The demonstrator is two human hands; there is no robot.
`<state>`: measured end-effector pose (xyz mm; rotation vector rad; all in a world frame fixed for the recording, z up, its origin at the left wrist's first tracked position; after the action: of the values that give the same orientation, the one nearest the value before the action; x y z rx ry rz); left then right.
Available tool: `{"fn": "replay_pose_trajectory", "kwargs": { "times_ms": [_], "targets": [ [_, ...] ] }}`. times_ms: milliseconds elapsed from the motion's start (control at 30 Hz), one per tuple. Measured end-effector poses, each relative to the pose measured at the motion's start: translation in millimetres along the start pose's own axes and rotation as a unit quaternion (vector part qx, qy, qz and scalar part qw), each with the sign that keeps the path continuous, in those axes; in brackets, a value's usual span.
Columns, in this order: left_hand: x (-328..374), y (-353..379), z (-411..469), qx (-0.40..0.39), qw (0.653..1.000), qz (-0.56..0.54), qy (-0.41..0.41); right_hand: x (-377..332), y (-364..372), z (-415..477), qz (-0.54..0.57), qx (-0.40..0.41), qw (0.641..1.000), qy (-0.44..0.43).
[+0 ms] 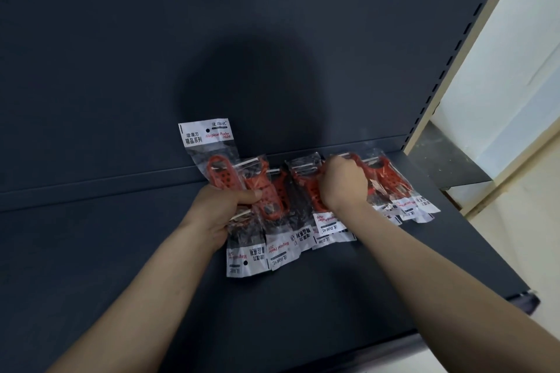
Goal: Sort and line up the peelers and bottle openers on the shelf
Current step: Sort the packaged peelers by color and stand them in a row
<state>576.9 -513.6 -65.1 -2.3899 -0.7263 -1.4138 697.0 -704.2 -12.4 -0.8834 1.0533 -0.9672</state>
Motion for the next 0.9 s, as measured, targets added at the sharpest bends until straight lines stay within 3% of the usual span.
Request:
{"fn": "replay_pose_trajectory", "kwargs": {
  "times_ms": [533, 633, 700, 800, 900],
  "targets": [
    [1.0, 0.6, -3.4, -0.001, 1.000, 0.000, 0.011, -3.5, -0.1, 4.5, -0.003, 0.021, 1.000, -0.002],
    [2.8, 3.0, -4.1, -0.008, 1.000, 0.001, 0.025, -13.9, -13.5, 2.3, -0.039, 0.061, 0.996, -0.054],
    [3.5, 5.0, -3.8, -0.008, 1.000, -0.001, 0.030, -29.5, -23.1, -3.7, 0.001, 0.076, 0.991, -0.109],
    [5.4, 8.6, -2.8, -0.012, 0.999, -0.016, 0.041, -55.1, -18.7, -19.2, 0.205, -0.043, 0.966, -0.148],
    [7.6, 12.8, -1.5, -0.029, 0.997, -0.053, 0.053, -73.8, -8.9, -36.4, 0.288, -0.146, 0.931, -0.169]
  ]
}}
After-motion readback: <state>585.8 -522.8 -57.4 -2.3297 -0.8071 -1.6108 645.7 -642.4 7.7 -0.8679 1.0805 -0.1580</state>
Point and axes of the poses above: each hand's wrist, its own z-axis towards the middle knuckle, its own y-axis out of the palm, x = y × z, the point moved 10 cm from there along z, towards the middle knuckle, and after that the axes turned 6 degrees about x, right-handed, at the moved point
